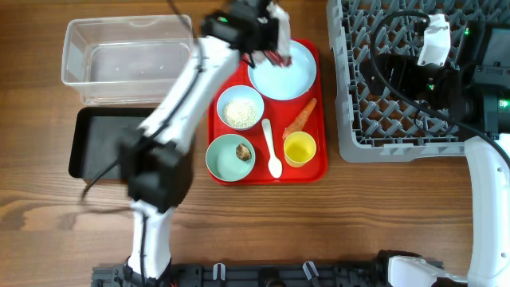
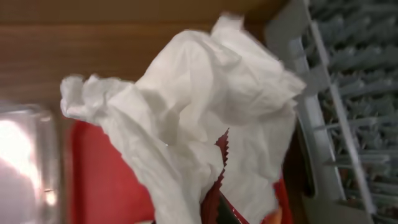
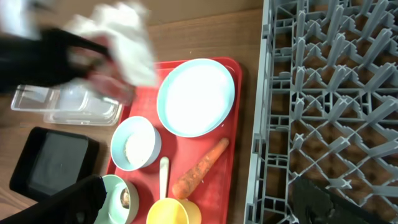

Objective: Sort waste into correct bins and load items into the dishwasher rack
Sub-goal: 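Carry the tissue left and drop it into the clear bin, then move the left gripper to the white rice bowl and grasp its rim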

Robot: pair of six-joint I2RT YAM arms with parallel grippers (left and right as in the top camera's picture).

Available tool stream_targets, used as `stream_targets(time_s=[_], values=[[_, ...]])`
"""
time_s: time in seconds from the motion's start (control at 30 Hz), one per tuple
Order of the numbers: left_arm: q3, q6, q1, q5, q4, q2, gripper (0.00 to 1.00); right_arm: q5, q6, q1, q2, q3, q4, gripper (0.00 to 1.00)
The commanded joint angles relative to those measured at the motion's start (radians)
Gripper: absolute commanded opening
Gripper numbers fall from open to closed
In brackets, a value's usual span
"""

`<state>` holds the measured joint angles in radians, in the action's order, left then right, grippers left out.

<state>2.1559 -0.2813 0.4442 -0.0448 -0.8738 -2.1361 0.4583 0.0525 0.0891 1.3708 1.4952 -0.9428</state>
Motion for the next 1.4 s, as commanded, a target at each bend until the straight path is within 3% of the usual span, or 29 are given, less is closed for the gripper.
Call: stream_targets(time_s=[0.0, 0.17, 0.57, 0.6, 0.63, 0.7, 1.1, 1.27, 1.37], values=[[0.018, -0.082, -0.1, -0.108, -0.11, 0.1, 0.04, -0.017, 0.001, 0.004, -0.013, 0.021, 0.004, 0.99], [0.017, -0.097, -0.233, -0.246, -0.248, 0.108, 0.04, -0.016, 0.003, 0.004, -0.013, 0.021, 0.011, 0.99], [0.017, -0.098, -0.404, -0.203, -0.216, -0.134, 0.04, -0.016, 0.029, 0.004, -0.013, 0.021, 0.012, 0.99], [0.017, -0.098, -0.408, -0.198, -0.225, -0.142, 0.13, -0.016, 0.029, 0.004, -0.013, 0.021, 0.012, 0.99], [0.017, -0.098, -0.409, -0.199, -0.231, -0.149, 0.31, -0.016, 0.029, 0.004, -0.013, 0.021, 0.012, 0.99], [0.017, -0.098, -0.409, -0.2, -0.234, -0.15, 1.0, -0.016, 0.029, 0.004, -0.013, 0.021, 0.014, 0.99], [0.018, -0.093, -0.394, -0.14, -0.197, -0.075, 1.0, -0.016, 0.029, 0.004, -0.013, 0.021, 0.016, 1.0], [0.018, 0.054, -0.335, 0.031, -0.191, 0.023, 1.0, -0.016, 0.03, 0.004, -0.013, 0.021, 0.025, 1.0], [0.018, 0.073, -0.27, 0.04, -0.217, 0.069, 1.0, -0.016, 0.03, 0.004, -0.013, 0.021, 0.031, 1.0]])
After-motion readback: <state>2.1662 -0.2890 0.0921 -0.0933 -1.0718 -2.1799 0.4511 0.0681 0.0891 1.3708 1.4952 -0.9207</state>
